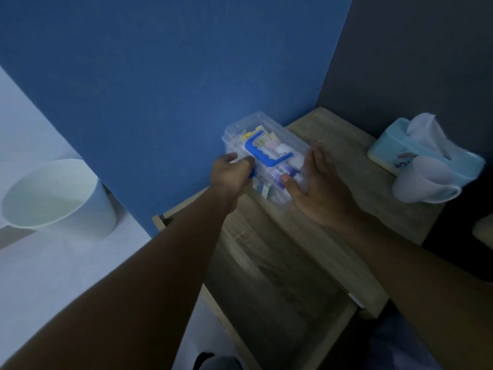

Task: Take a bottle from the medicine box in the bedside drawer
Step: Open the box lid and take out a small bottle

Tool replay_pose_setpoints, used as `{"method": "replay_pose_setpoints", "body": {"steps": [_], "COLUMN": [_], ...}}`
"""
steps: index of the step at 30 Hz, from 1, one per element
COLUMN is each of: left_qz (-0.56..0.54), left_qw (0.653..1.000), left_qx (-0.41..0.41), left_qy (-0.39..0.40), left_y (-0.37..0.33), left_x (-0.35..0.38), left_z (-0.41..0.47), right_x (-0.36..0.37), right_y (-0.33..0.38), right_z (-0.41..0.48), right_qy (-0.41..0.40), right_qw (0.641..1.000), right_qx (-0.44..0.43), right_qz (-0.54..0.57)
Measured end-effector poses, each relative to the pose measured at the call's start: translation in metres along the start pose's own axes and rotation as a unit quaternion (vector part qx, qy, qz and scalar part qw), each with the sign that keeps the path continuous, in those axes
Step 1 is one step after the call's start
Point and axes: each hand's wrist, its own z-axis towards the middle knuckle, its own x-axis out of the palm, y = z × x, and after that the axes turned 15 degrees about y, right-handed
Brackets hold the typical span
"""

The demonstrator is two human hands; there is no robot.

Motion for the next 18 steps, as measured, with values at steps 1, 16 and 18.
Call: {"method": "replay_pose_setpoints", "body": {"steps": [1, 16, 18], "left_qz": [0.005, 0.072, 0.110], "left_qw": [1.000, 0.990, 0.985], "left_qx": [0.005, 0.091, 0.111], "left_qy": [-0.018, -0.084, -0.068], "left_y": [0.002, 0.042, 0.052], "left_x": [0.002, -0.006, -0.005], "left_z": [-0.001, 0.001, 0.005], "right_x": [-0.001, 0.009, 0.011], "right_y": [-0.001, -0.004, -0.004], "right_z": [0.001, 0.007, 0.008], "right_qy": [-0.010, -0.031, -0.038], "right_qw": [1.000, 0.996, 0.995], "right_qx": [-0.001, 0.021, 0.025], "right_qz": [-0.014, -0.086, -0.090]}}
